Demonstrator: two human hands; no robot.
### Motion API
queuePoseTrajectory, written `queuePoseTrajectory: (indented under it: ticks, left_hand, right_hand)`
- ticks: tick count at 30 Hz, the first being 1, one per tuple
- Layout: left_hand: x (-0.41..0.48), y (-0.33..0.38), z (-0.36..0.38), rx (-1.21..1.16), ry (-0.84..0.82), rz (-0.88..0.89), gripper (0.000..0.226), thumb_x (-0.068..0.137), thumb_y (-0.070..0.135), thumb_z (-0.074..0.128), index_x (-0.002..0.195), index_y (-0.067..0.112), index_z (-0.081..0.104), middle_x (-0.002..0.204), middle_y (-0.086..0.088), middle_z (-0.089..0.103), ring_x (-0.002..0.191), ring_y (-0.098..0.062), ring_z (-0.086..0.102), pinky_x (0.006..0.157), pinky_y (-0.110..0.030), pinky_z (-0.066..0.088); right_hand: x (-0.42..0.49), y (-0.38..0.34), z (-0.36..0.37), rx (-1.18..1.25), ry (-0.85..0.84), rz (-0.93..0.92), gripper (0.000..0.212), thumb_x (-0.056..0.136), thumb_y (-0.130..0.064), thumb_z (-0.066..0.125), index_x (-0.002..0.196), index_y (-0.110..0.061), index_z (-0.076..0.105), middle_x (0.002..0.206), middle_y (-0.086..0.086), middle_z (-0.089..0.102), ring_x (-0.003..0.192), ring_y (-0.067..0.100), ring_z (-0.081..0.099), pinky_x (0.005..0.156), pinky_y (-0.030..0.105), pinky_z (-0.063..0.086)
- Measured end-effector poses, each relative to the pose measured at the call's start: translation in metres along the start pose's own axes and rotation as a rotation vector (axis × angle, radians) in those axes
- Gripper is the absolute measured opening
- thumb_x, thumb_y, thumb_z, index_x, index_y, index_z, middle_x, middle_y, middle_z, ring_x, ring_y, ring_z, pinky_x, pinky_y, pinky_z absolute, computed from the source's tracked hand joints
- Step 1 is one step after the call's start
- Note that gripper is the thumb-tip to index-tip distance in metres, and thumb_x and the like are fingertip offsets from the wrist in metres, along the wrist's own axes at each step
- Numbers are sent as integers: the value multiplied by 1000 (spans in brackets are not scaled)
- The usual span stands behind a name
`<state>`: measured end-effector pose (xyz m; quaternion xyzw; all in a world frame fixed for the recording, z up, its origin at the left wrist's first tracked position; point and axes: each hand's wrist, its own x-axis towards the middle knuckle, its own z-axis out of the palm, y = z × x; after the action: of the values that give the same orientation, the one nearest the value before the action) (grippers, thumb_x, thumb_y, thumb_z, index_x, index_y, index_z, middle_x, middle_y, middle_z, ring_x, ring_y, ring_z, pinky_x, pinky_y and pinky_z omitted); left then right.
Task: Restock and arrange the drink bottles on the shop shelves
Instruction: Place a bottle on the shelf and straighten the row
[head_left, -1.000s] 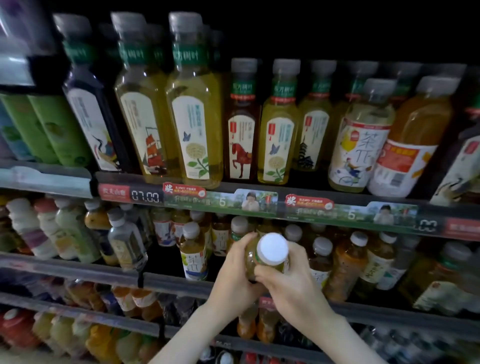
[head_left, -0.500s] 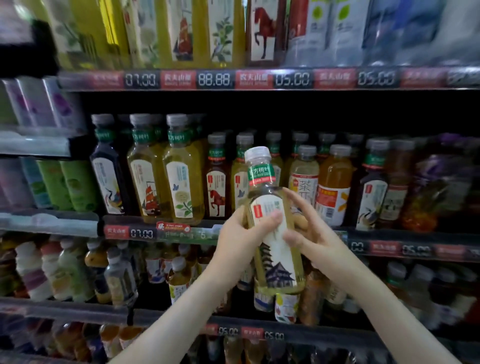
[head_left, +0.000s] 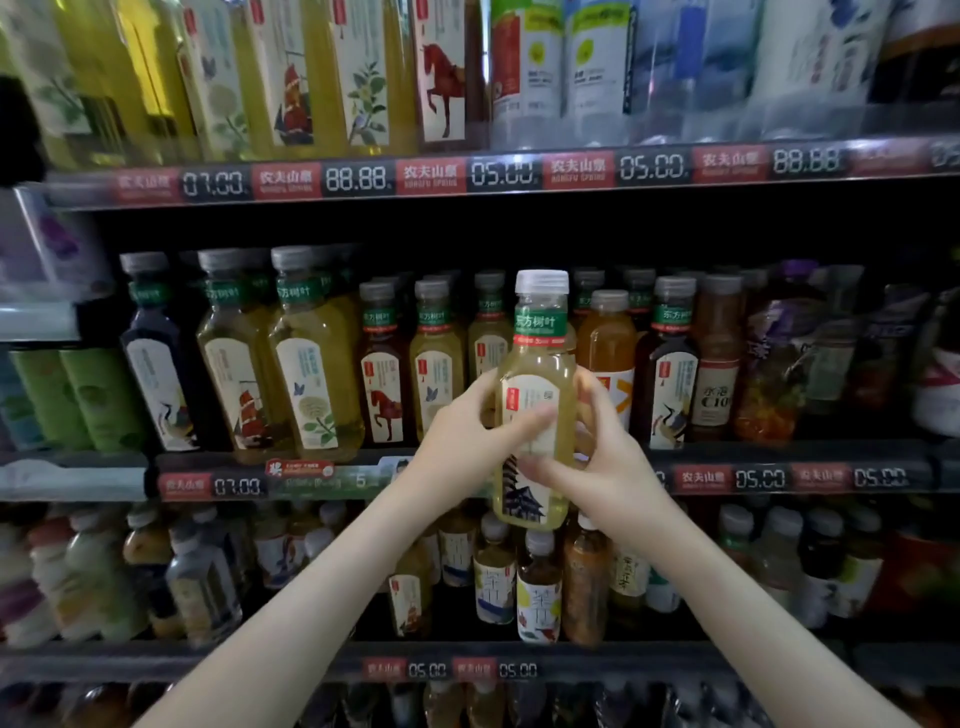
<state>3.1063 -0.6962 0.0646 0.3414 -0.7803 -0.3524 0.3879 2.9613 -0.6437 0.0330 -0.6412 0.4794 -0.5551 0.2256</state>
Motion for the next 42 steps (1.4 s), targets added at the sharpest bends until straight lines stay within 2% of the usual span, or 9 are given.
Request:
queuePoseTrajectory:
  ticks: [8,11,15,19,23,31,34,37,42]
  left_hand:
    - [29,-24,18,203,352,72,64,73,39,78,124,21,44,105,13,60,97,-3,58,68,-2,40]
    - [40,-31,17,201,409,47,62,74,40,77,122,19,46,113,6,59,107,-11,56,83,-15,42]
    - [60,-30,18,267,461,-1,72,75,44,74,131,12,42,125,-5,50,115,-19,48,93,-28,40]
    - [76,-33,26,340,450,-108,76,79,41,72,136,6,35,136,-13,37,122,-29,44,97,-34,39]
    - [86,-44,33,450,482,-190,83,83,44,67,140,1,25,144,-17,31,127,-32,41,98,-36,38]
    - [96,-77,42,965,632,92,91,72,46,70,146,8,32,125,-26,50,115,-42,48,97,-52,41]
    - [97,-91,37,1041,465,215,91,89,44,53,152,21,-9,157,-17,-6,144,-34,0,114,-54,-3]
    - [98,-97,24,1048,268,171,92,97,45,39,133,28,-44,144,-6,-44,138,-28,-32,107,-48,-23]
    - [99,-95,13,1122,333,249,104,72,46,76,149,18,13,148,-23,30,132,-42,38,109,-57,21]
  right_hand:
    - [46,18,-12,-244,-142,-147,80,90,-14,64,150,-34,15,140,-16,43,125,-15,36,102,7,32]
    - [64,37,-26,-636,-2,-345,60,95,-22,57,148,-24,31,151,1,32,138,4,17,118,35,22]
    - [91,56,-34,-872,359,-413,49,88,-18,55,136,-18,45,137,15,47,131,25,27,106,71,22]
    - [121,49,-34,-1151,413,-399,68,83,-29,67,143,-17,38,138,18,48,137,29,24,110,60,-13]
    - [140,44,-31,-1302,254,-258,69,95,-51,40,153,-26,11,152,5,33,147,26,-2,103,59,-28]
    - [141,48,-32,-1178,276,-357,70,87,-50,56,146,-22,29,146,5,42,147,26,6,104,57,-27]
    - [134,52,-34,-966,288,-487,60,82,-51,58,132,-24,35,129,9,53,137,25,24,113,62,-3]
    - [121,47,-38,-696,307,-555,47,84,-51,50,121,-23,40,110,7,56,111,18,36,96,33,26]
    - [112,34,-39,-728,193,-498,52,90,-46,55,129,-12,49,113,5,52,105,17,43,84,25,34]
